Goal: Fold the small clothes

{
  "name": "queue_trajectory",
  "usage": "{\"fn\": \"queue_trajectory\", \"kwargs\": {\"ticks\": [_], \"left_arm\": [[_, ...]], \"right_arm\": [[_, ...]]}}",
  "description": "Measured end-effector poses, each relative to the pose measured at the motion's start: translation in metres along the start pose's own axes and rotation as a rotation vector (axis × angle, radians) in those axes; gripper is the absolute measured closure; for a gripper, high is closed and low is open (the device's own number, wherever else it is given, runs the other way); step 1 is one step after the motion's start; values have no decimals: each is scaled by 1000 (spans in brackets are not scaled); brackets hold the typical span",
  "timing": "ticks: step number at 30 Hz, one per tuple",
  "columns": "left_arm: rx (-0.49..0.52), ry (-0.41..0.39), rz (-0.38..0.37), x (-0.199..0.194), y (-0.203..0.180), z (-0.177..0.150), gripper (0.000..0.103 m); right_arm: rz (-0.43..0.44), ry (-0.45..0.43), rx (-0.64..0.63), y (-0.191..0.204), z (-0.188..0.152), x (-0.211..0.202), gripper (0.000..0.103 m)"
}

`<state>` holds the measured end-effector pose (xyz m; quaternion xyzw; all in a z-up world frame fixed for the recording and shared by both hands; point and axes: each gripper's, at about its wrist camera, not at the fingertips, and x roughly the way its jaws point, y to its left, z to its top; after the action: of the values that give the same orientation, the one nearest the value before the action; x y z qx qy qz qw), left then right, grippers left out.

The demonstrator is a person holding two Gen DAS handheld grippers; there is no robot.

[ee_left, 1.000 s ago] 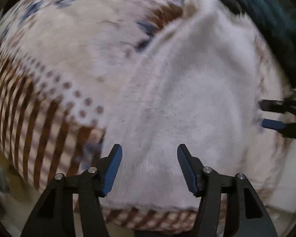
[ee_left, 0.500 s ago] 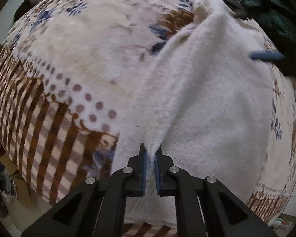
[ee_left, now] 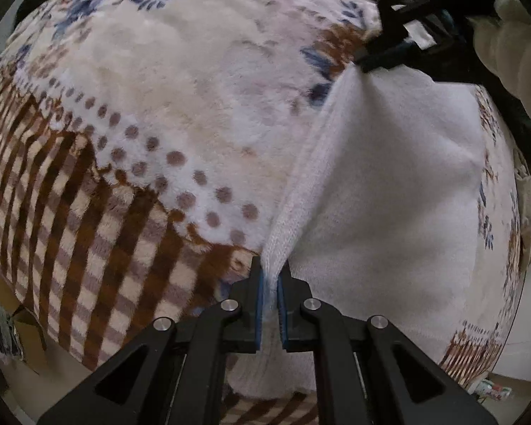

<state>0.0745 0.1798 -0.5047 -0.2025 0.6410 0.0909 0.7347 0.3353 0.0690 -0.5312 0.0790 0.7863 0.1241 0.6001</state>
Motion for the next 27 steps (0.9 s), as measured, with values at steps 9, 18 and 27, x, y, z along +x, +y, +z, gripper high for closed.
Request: {"fn": "queue_trajectory", "kwargs": {"ticks": [9,18,27], "left_arm": [[-62,57,-205,-37,24,66,76],[145,-86,-254,-50,-99,251,50],[347,39,-114,58,-211,340,78]], "right_arm": [[154,14,-26,-45,-4,-52,50],[211,-247,273,-181,34,-159,42],[209,-307,418,-275,115,-167,42]]}}
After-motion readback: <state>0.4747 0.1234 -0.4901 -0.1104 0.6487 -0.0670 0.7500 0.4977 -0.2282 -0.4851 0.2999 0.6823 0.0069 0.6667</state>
